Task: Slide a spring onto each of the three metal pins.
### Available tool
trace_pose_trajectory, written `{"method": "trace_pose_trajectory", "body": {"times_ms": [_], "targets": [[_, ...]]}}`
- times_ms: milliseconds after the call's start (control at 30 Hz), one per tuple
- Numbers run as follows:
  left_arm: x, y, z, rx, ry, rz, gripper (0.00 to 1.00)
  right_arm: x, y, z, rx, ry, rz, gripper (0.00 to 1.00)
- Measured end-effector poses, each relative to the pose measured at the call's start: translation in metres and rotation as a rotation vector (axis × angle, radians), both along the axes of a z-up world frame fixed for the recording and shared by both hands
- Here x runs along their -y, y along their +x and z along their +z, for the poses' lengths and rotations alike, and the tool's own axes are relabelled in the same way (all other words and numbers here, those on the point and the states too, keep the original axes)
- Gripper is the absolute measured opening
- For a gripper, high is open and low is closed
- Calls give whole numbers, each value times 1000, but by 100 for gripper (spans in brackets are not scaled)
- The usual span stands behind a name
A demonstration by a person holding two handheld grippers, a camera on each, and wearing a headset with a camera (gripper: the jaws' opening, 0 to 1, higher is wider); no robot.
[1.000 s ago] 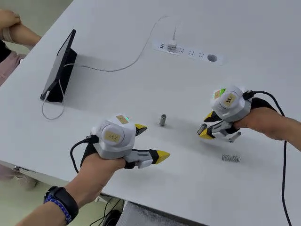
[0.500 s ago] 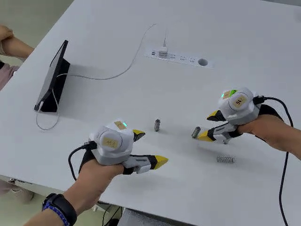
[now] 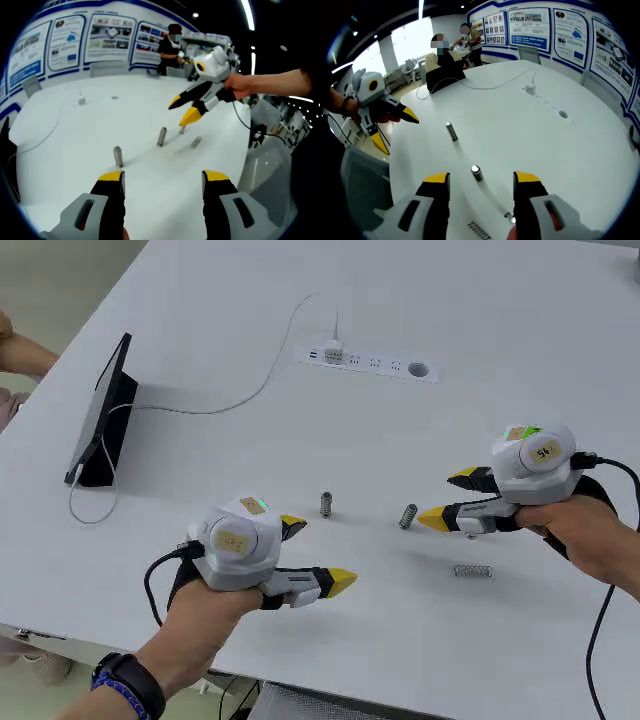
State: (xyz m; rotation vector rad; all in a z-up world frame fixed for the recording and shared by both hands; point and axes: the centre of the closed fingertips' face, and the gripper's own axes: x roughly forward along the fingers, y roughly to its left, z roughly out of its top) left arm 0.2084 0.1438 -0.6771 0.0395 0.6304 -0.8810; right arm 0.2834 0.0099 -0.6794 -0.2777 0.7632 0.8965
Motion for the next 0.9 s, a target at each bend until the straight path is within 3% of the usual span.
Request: {"method": "trace_pose_trajectory", "body": {"times_ms": [433, 900], "targets": [[2, 2, 2, 1, -6, 4, 64, 14, -27, 8, 13, 84, -115, 60], [5, 6, 1, 0, -6, 9, 64, 42, -56, -4, -9, 124, -229, 66]]}}
